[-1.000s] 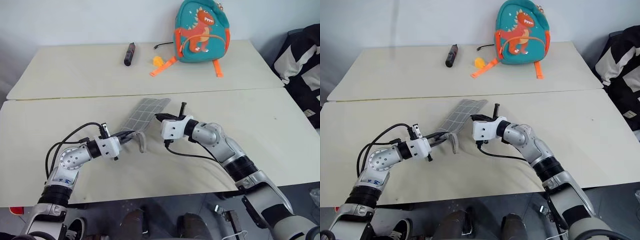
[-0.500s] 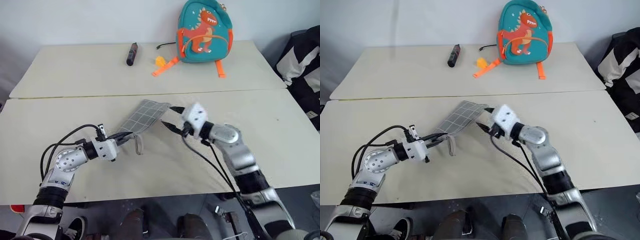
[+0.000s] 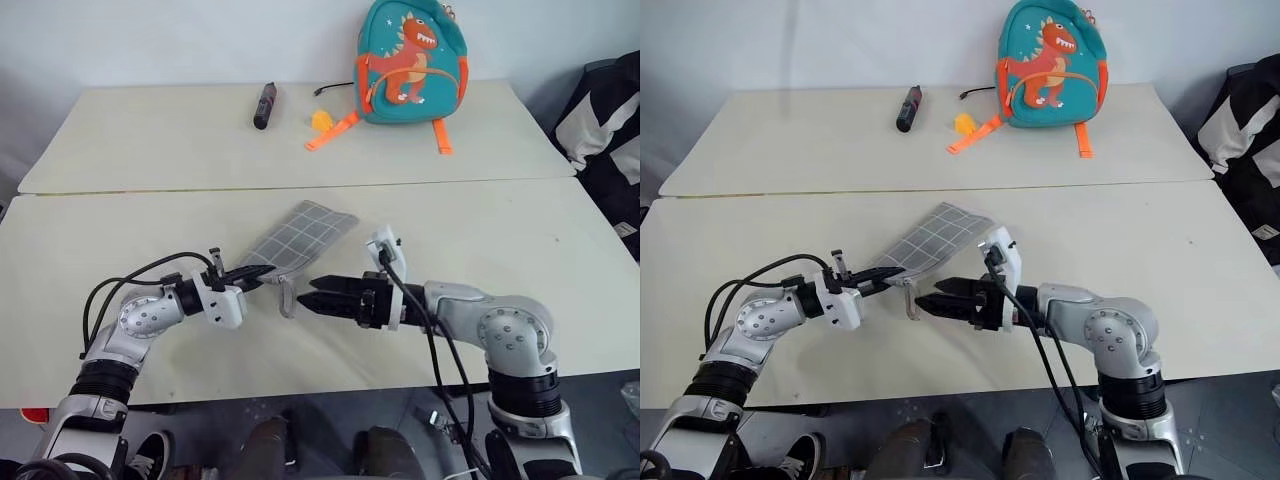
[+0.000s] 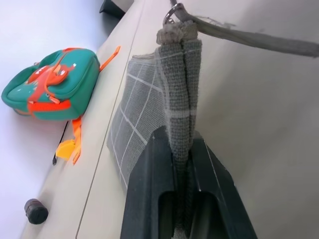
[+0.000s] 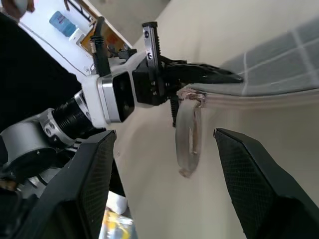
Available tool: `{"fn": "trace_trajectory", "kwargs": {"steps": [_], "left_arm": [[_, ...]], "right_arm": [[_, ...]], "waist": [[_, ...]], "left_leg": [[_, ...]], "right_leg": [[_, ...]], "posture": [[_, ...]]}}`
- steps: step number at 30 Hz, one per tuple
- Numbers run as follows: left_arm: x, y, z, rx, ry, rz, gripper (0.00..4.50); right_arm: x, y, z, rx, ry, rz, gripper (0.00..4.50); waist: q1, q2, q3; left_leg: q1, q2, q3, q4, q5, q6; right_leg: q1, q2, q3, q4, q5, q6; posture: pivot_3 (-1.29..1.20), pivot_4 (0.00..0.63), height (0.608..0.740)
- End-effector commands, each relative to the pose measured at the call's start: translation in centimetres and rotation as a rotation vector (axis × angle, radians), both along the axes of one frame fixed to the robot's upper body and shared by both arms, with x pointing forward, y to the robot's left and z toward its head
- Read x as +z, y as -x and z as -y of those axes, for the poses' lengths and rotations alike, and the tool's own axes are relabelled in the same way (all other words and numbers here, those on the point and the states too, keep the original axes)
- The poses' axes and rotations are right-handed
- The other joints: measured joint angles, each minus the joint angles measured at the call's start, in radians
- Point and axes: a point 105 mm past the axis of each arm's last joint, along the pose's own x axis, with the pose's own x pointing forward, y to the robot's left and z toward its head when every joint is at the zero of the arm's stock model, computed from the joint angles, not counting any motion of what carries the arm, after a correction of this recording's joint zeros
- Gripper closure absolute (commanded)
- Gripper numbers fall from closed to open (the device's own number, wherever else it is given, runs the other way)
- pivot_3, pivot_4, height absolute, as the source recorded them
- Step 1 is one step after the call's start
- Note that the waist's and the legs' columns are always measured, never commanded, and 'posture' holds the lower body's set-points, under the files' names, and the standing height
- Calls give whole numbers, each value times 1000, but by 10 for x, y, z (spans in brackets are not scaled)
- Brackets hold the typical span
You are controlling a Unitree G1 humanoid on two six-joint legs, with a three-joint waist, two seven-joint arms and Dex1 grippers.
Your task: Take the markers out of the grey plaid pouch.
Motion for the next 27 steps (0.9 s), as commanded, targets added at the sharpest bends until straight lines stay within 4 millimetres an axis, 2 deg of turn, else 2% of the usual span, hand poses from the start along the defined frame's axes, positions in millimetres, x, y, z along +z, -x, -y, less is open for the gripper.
{"fn": "trace_trajectory", "kwargs": {"steps": [1,3,8,10,11,12,16,20,27], "left_arm": [[11,1,7,-25,26,54,4500],[11,2,11,-36,27,60,4500],[12,4,13,-45,41,62,4500],[14,5,15,-51,49,67,4500],[14,6,16,-56,49,68,4500],[16,7,16,-57,59,69,4500],[21,9,16,-62,96,66,4500],[21,11,17,-78,101,60,4500],[11,23,11,-138,63,8,4500]], "right_arm": [[-7,4,-4,11,56,12,1234],[-14,2,-7,-8,86,15,1234],[-17,0,-13,-17,62,-7,1234],[-18,-8,-17,-60,49,-10,1234],[-19,-12,-18,-80,48,-12,1606],[-21,-12,-18,-81,51,-14,1732],[-27,-14,-15,-90,73,-19,3023],[-26,-15,-10,-95,78,-6,4345],[-25,-14,21,-78,150,67,4428]], "waist": [[0,0,0],[0,0,0],[-1,0,0],[-1,-1,0],[-1,-1,0],[-1,-1,0],[-1,-1,0],[-1,-1,0],[-1,-1,0]], "left_leg": [[0,0,0,0,0,0],[0,0,0,0,0,0],[0,0,0,0,0,0],[0,0,0,0,0,0],[0,0,0,0,0,0],[0,0,0,0,0,0],[0,0,0,0,0,0],[0,0,0,0,0,0],[0,0,0,0,0,0]], "right_leg": [[0,0,0,0,0,0],[0,0,0,0,0,0],[0,0,0,0,0,0],[0,0,0,0,0,0],[0,0,0,0,0,0],[0,0,0,1,0,0],[0,0,0,0,0,0],[0,0,0,0,0,0],[0,0,0,0,0,0]], "posture": [[0,150,740],[0,150,740],[0,150,740],[0,150,740],[0,150,740],[0,150,740],[0,150,740],[0,150,740],[0,150,740]]}}
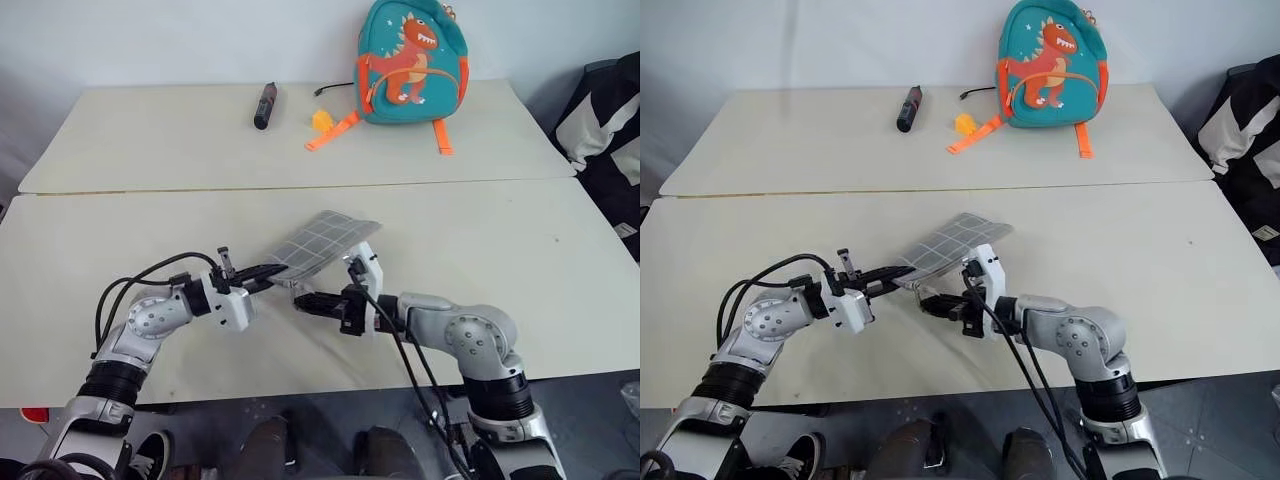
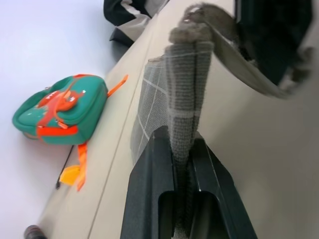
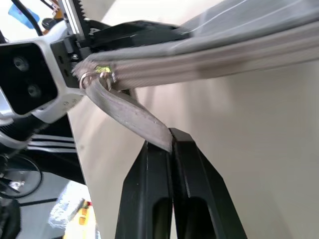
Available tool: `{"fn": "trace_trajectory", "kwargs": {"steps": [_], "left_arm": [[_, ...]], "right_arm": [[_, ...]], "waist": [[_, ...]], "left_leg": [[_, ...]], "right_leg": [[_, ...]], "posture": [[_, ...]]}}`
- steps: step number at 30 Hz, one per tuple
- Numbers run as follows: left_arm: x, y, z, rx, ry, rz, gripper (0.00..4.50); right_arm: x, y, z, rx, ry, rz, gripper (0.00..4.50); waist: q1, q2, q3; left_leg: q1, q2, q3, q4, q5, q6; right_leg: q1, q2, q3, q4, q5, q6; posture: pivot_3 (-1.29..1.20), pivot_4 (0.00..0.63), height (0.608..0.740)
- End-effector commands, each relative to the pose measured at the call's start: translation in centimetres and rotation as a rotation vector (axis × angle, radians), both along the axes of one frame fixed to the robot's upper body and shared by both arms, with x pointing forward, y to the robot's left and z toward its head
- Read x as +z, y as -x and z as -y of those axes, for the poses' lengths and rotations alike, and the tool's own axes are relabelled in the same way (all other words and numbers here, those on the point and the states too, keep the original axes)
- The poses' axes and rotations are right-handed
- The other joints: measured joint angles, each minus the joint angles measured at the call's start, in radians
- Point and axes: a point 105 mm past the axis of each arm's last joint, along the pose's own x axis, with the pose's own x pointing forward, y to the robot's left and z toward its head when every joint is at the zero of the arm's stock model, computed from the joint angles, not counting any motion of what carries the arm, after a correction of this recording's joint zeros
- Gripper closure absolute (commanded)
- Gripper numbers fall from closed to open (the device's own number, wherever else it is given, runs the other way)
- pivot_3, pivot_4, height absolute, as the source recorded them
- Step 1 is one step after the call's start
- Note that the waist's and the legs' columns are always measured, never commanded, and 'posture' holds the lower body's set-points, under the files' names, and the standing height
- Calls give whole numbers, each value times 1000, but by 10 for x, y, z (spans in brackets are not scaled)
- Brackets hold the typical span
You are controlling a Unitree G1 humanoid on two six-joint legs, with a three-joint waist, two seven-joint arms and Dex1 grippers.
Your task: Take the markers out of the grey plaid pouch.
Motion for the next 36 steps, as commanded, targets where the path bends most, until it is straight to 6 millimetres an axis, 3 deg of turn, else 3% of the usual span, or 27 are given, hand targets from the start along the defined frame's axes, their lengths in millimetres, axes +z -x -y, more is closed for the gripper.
{"fn": "trace_trajectory", "kwargs": {"steps": [1,7,12,18,23,26,30,36], "left_arm": [[6,9,-3,-47,17,11,4500],[6,22,-6,-124,12,-23,4500],[12,28,-14,-132,27,-19,4500],[17,28,-27,-101,64,-41,4500],[19,26,-35,-78,107,-78,4500],[20,23,-37,-64,152,-107,4500],[18,24,-32,-90,171,-143,4500],[20,24,-26,-114,206,-181,2732]], "right_arm": [[10,4,14,21,-2,63,4428],[13,-8,52,-11,60,109,4428],[3,-31,93,-144,173,148,4428],[8,-50,135,-256,232,197,4428],[9,-54,162,-294,288,224,4428],[10,-55,165,-287,292,245,4428],[12,-50,147,-228,242,266,4428],[16,-47,133,-205,205,291,2508]], "waist": [[0,0,0],[1,0,0],[0,0,0],[1,0,0],[2,0,0],[1,0,0],[1,0,0],[2,0,0]], "left_leg": [[0,0,0,0,0,0],[0,0,0,0,0,0],[0,0,0,1,0,0],[0,0,0,1,0,0],[0,0,0,2,0,0],[0,0,0,2,0,1],[0,0,-1,2,0,0],[0,0,-2,3,0,0]], "right_leg": [[0,0,0,0,0,0],[1,-1,0,-2,0,0],[1,-1,-1,-2,0,0],[2,-1,-1,-2,0,0],[2,-1,-2,-2,0,0],[2,-1,-2,-2,0,0],[3,-1,-3,-2,0,0],[3,-1,-3,-2,0,0]], "posture": [[0,150,740],[0,150,740],[0,150,740],[0,150,740],[0,150,740],[0,150,740],[0,150,740],[0,150,740]]}}
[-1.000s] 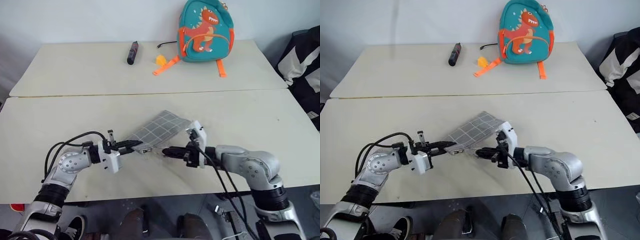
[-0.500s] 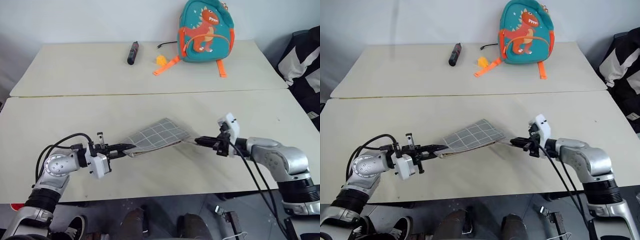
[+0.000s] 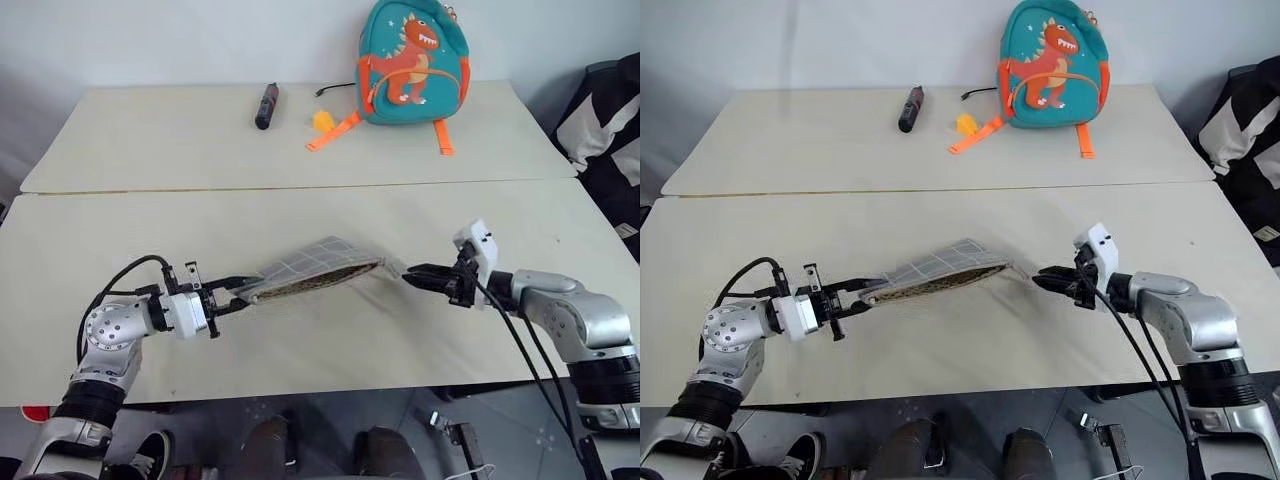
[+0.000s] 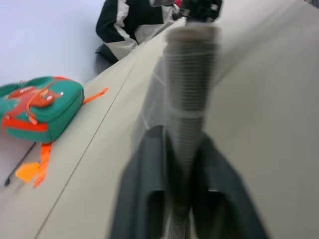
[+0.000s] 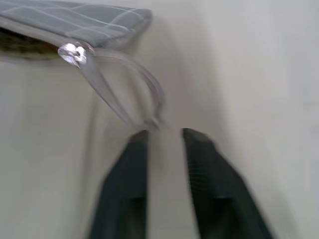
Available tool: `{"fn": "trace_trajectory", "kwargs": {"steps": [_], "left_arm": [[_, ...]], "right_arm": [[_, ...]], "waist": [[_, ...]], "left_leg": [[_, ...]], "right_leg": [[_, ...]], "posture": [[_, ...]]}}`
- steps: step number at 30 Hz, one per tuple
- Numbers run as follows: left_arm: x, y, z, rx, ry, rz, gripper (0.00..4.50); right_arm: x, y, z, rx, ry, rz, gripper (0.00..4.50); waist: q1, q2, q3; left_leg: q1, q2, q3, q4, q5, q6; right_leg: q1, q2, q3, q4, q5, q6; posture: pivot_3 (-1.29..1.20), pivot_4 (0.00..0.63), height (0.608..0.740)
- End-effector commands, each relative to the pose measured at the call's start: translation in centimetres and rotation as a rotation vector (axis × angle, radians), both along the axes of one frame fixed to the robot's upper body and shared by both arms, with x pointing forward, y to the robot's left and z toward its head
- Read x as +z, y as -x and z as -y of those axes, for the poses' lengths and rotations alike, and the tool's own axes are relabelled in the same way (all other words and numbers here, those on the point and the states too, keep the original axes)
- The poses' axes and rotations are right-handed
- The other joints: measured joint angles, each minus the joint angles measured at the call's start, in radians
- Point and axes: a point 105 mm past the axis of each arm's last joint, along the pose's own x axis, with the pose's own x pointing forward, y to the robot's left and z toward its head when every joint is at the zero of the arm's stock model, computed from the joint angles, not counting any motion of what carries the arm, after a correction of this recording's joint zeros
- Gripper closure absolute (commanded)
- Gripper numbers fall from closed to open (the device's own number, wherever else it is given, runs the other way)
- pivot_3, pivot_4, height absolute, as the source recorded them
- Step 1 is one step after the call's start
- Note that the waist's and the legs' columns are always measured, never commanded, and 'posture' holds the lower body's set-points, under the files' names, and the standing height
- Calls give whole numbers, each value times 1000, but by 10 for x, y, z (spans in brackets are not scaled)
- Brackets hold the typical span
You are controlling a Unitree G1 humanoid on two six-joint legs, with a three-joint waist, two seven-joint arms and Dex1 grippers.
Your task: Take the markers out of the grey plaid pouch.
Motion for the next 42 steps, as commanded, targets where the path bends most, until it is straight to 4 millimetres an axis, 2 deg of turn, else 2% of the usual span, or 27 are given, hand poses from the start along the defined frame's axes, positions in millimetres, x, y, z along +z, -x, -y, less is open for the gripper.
{"fn": "trace_trajectory", "kwargs": {"steps": [1,4,6,9,18,22,24,30,31,36,38,40,42], "left_arm": [[11,3,1,-17,29,24,2423],[9,2,1,-6,33,0,1456],[3,5,4,-26,1,-23,874],[-6,12,10,-64,-29,-70,874],[-6,12,23,-53,41,-142,874],[-2,11,20,-43,47,-147,1729],[-1,10,18,-40,49,-145,2413],[0,10,17,-40,67,-167,4362],[0,10,16,-38,69,-167,4476],[7,6,12,-9,136,-176,4476],[8,4,12,10,154,-172,4476],[11,1,13,27,175,-160,4500],[13,0,14,28,185,-155,4500]], "right_arm": [[21,2,-5,31,-28,72,2147],[32,1,-7,45,-23,142,1112],[40,2,-9,63,-61,144,1105],[41,-1,-9,50,-61,158,1105],[40,17,-26,130,-85,141,1105],[51,36,-40,232,-119,148,1105],[55,40,-44,250,-144,144,1105],[44,50,-51,278,-121,109,1105],[44,50,-51,278,-119,109,1105],[55,56,-66,310,-127,153,1105],[65,48,-75,275,-164,177,1105],[74,41,-77,238,-220,182,1519],[75,43,-79,250,-205,192,2071]], "waist": [[1,0,0],[0,0,0],[0,0,0],[0,0,0],[1,0,0],[1,0,0],[1,0,0],[8,0,0],[8,0,0],[13,0,0],[14,0,0],[12,0,0],[15,0,0]], "left_leg": [[0,0,0,0,0,0],[0,0,0,0,0,0],[0,0,-1,0,0,0],[0,0,0,0,0,0],[-1,0,-2,1,0,0],[0,0,-3,0,0,0],[-1,0,-3,0,0,0],[-1,0,-3,0,0,0],[-1,0,-3,0,0,0],[-1,0,-3,1,0,0],[-1,0,-3,1,0,0],[-1,0,-3,1,0,0],[-1,0,-4,1,0,0]], "right_leg": [[0,0,0,0,0,0],[0,0,0,0,0,0],[0,0,0,0,0,0],[0,0,0,0,0,0],[1,0,-1,-2,0,0],[1,0,-1,-4,0,0],[1,0,-1,-5,0,0],[1,0,-2,-5,0,0],[1,0,-2,-5,0,0],[1,0,-2,-5,0,0],[1,0,-2,-5,0,0],[1,0,-2,-5,0,0],[1,0,-2,-4,0,0]], "posture": [[0,150,740],[0,150,740],[0,150,740],[0,150,740],[0,150,740],[0,150,740],[0,150,740],[0,150,740],[0,150,740],[0,150,740],[0,150,740],[0,150,740],[0,150,740]]}}
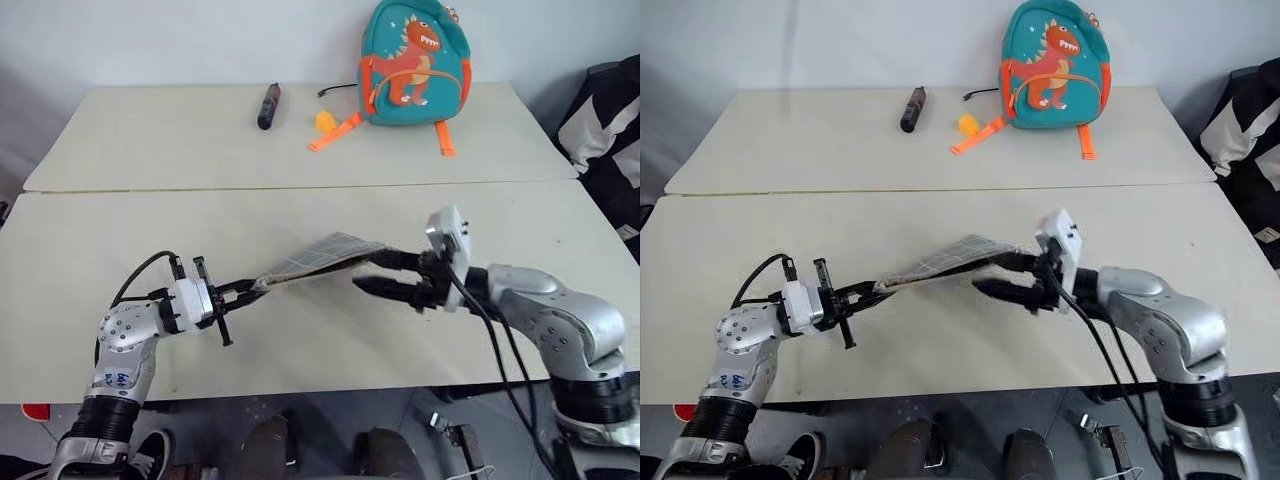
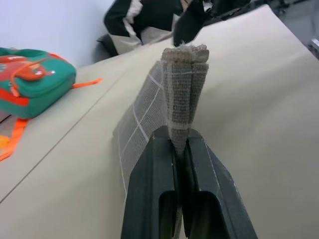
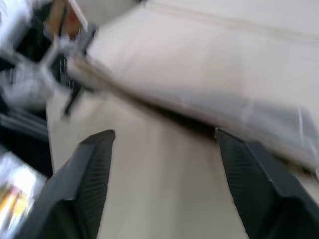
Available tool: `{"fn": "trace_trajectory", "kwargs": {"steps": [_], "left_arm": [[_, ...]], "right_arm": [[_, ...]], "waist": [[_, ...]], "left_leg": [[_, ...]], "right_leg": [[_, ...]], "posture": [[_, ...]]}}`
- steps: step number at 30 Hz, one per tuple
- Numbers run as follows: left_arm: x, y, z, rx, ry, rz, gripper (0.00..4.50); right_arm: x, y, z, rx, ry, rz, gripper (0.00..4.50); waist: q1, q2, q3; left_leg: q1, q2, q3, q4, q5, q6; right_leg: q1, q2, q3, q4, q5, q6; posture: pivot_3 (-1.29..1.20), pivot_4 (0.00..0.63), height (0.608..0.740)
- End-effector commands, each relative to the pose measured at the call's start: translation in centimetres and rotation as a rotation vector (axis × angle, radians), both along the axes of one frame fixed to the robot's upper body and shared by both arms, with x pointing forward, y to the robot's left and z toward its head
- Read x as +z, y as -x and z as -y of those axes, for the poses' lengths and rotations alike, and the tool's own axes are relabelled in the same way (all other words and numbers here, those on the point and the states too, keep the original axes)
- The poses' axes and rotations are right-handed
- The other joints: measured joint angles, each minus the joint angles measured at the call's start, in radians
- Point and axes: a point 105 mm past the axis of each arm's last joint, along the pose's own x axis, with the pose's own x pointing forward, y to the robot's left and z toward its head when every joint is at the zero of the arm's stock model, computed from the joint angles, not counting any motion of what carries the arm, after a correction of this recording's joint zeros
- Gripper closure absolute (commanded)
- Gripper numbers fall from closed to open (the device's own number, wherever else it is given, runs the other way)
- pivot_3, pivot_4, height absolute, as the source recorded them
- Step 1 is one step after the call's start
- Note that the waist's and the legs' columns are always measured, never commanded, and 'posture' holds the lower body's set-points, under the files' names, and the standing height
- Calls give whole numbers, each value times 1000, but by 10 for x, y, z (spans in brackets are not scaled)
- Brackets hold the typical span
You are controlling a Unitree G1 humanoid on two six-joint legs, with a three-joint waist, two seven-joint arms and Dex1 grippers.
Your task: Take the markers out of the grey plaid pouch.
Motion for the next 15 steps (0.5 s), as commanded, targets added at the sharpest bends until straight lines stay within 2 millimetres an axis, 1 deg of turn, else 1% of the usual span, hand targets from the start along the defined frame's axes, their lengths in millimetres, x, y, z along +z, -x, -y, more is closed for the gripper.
{"fn": "trace_trajectory", "kwargs": {"steps": [1,4,6,7,9,11,15], "left_arm": [[13,-1,-1,22,18,57,4500],[14,-2,-2,32,20,70,4500],[14,-3,-2,38,16,76,4500],[15,-3,-3,44,18,85,4500],[15,-3,-3,39,9,99,4500],[14,-1,-1,30,-5,106,4500],[13,-1,2,20,-4,105,4500]], "right_arm": [[9,2,1,-6,3,39,2443],[4,3,-6,7,35,58,3556],[-1,-2,-7,-15,56,77,4224],[-3,-6,-7,-32,67,85,4468],[-8,-12,-6,-58,104,105,4468],[-10,-15,-6,-64,105,103,4468],[-8,-18,-11,-72,69,104,4468]], "waist": [[9,0,0],[12,0,0],[10,0,0],[9,0,0],[9,0,0],[10,0,0],[9,0,0]], "left_leg": [[0,0,0,0,0,0],[-1,-1,-1,0,0,0],[-1,-1,0,0,0,0],[-1,-1,0,0,0,0],[0,0,0,0,0,0],[-1,0,0,0,0,0],[0,0,0,0,0,0]], "right_leg": [[0,0,0,0,0,0],[0,0,-1,0,0,0],[0,0,0,0,0,0],[0,0,0,0,0,0],[0,0,0,0,0,0],[0,0,0,0,0,0],[0,0,0,0,0,0]], "posture": [[0,150,740],[0,150,740],[0,150,740],[0,150,740],[0,150,740],[0,150,740],[0,150,740]]}}
